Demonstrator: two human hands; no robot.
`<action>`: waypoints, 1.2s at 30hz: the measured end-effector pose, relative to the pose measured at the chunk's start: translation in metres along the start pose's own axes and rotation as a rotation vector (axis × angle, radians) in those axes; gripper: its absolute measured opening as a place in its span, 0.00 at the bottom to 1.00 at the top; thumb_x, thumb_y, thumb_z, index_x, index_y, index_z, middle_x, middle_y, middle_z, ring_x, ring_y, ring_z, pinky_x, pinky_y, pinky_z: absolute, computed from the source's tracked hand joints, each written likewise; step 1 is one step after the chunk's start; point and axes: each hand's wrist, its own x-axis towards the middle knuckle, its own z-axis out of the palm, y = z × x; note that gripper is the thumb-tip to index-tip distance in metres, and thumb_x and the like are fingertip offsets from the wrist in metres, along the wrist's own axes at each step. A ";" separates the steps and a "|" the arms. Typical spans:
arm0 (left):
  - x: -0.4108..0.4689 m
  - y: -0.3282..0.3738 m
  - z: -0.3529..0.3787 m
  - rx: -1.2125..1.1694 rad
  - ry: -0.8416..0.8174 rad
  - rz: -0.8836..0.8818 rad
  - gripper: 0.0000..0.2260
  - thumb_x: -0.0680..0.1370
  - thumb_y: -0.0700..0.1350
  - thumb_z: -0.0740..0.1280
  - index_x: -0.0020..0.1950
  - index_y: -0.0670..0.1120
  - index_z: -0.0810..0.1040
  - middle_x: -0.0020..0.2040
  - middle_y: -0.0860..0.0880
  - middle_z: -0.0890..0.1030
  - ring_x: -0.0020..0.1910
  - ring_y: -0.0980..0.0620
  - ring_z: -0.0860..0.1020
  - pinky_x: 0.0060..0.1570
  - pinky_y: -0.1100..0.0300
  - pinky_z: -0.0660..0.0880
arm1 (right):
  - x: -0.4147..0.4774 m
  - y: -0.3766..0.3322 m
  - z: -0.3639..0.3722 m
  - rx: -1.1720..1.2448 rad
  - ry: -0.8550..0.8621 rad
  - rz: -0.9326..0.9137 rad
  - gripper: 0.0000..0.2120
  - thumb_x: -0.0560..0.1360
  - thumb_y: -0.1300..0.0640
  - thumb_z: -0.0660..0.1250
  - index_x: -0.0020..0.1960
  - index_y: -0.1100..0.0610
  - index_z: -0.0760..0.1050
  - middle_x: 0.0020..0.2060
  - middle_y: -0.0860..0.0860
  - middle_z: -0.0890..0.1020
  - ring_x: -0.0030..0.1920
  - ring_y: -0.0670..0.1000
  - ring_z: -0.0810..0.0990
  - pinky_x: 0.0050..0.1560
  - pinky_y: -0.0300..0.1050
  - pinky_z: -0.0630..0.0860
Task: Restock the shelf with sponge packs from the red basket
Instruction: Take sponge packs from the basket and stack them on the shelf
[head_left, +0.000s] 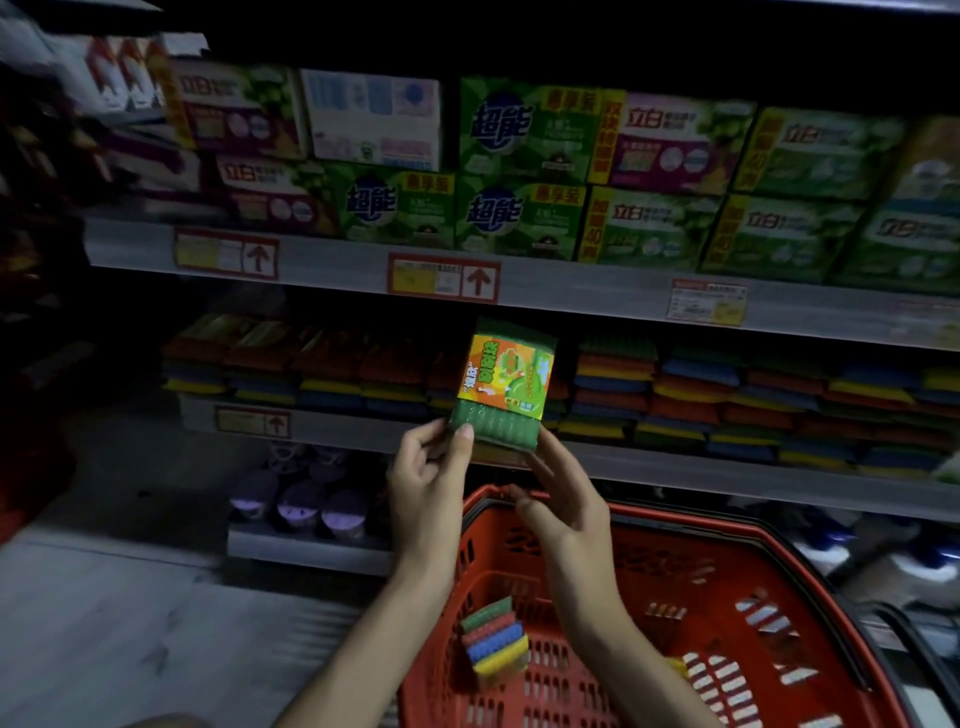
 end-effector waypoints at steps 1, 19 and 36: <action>0.001 0.000 0.002 0.003 -0.011 -0.009 0.07 0.81 0.43 0.70 0.58 0.48 0.80 0.51 0.52 0.86 0.50 0.62 0.84 0.53 0.60 0.79 | 0.004 -0.001 -0.002 0.001 0.000 -0.004 0.30 0.79 0.69 0.66 0.76 0.47 0.70 0.69 0.41 0.78 0.71 0.42 0.74 0.66 0.48 0.76; 0.024 -0.008 0.045 0.171 -0.082 -0.050 0.19 0.80 0.36 0.65 0.66 0.55 0.79 0.58 0.47 0.84 0.48 0.57 0.82 0.39 0.74 0.73 | 0.047 -0.018 -0.026 -0.035 0.061 0.019 0.31 0.72 0.57 0.66 0.75 0.43 0.71 0.71 0.40 0.75 0.71 0.41 0.72 0.70 0.57 0.74; 0.043 -0.011 0.066 0.177 -0.041 -0.083 0.18 0.84 0.42 0.64 0.74 0.48 0.73 0.55 0.48 0.85 0.54 0.54 0.82 0.42 0.67 0.73 | 0.068 -0.025 -0.022 -0.078 0.137 0.069 0.29 0.79 0.66 0.66 0.77 0.49 0.67 0.71 0.45 0.73 0.70 0.45 0.71 0.72 0.54 0.72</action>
